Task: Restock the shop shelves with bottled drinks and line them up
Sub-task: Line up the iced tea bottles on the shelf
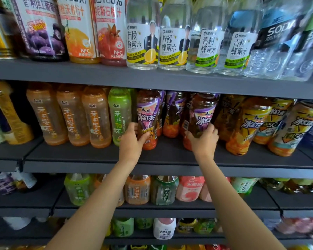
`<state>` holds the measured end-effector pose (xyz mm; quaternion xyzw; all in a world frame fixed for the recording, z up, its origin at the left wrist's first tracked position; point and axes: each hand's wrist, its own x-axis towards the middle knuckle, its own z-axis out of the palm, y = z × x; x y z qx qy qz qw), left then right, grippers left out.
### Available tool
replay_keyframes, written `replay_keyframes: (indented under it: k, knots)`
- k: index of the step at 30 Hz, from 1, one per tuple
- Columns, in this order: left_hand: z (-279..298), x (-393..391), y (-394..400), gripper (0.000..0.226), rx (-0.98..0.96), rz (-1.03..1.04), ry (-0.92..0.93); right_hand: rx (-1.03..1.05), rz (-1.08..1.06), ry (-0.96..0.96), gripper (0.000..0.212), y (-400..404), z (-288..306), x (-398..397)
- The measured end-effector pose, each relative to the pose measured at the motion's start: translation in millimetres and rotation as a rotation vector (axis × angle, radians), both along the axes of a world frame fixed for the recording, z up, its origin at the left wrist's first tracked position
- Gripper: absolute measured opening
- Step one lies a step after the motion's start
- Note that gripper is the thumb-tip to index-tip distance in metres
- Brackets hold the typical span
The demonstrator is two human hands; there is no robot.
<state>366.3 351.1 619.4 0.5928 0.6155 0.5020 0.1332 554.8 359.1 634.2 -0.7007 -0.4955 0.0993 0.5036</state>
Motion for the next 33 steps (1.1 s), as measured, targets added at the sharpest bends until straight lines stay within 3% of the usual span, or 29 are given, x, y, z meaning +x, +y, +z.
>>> replay_keyframes:
  k: [3,8,13,20,23,27,33]
  knots:
    - [2,0,-1,0.046,-0.006,0.005,-0.003,-0.085,0.098,0.036,0.058,3,-1,5]
    - [3,-1,-2,0.044,-0.022,-0.015,-0.033,-0.067,0.123,-0.092,0.053,-14,-3,-14]
    - [6,0,-3,0.043,-0.013,-0.016,-0.016,-0.117,0.234,-0.108,0.056,-10,0,-40]
    - [7,1,-4,0.040,-0.016,-0.030,0.010,-0.115,0.148,-0.166,0.066,2,-5,-54]
    - [6,4,-2,0.040,-0.007,-0.011,0.019,-0.105,0.205,-0.131,0.067,2,-4,-48]
    - [3,11,1,0.037,0.018,0.005,0.020,-0.081,0.284,-0.118,0.065,-2,-6,-37]
    - [4,11,-1,0.036,0.017,0.001,0.049,-0.086,0.218,-0.192,0.059,-2,-10,-47]
